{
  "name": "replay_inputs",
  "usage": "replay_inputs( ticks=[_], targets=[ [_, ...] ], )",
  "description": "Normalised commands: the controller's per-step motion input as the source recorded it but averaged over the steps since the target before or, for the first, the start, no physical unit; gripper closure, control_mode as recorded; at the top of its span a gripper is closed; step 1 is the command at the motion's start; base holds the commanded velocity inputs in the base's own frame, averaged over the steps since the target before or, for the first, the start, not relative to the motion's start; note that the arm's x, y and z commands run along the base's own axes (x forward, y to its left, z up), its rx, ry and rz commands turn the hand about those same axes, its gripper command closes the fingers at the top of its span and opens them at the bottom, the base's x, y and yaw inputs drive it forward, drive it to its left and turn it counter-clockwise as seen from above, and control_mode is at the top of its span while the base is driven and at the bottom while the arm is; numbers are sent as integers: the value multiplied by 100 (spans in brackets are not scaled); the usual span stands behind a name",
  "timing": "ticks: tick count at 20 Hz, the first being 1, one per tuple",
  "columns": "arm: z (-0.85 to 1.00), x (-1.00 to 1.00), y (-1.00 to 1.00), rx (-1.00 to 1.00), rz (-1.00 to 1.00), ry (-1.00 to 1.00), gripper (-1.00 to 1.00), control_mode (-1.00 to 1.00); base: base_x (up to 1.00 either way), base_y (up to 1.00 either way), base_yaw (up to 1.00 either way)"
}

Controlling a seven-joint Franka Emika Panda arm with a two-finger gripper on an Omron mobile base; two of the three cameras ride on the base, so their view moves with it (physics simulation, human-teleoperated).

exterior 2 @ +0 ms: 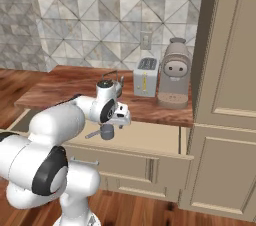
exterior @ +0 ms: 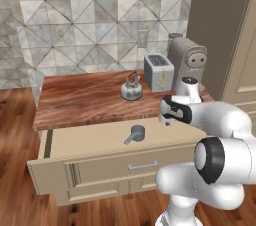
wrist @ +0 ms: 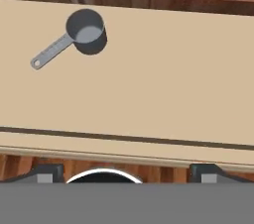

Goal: Pick the measuring cup from the drawer and place it on the counter.

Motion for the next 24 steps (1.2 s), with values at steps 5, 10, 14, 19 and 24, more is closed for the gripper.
replay_inputs(
  ticks=[5, 10, 14, 19, 24],
  targets=[
    [-60, 31, -3, 0, 0, 1, -100, -100, 0, 0, 0],
    [-78, 31, 0, 0, 0, 3, -100, -100, 0, 0, 0],
    [-70, 8, 0, 0, 0, 7, -100, -100, 0, 0, 0],
    [-37, -79, 0, 0, 1, 16, -100, -100, 0, 0, 0],
    [-21, -100, 0, 0, 0, 26, -100, -100, 0, 0, 0]
  ],
)
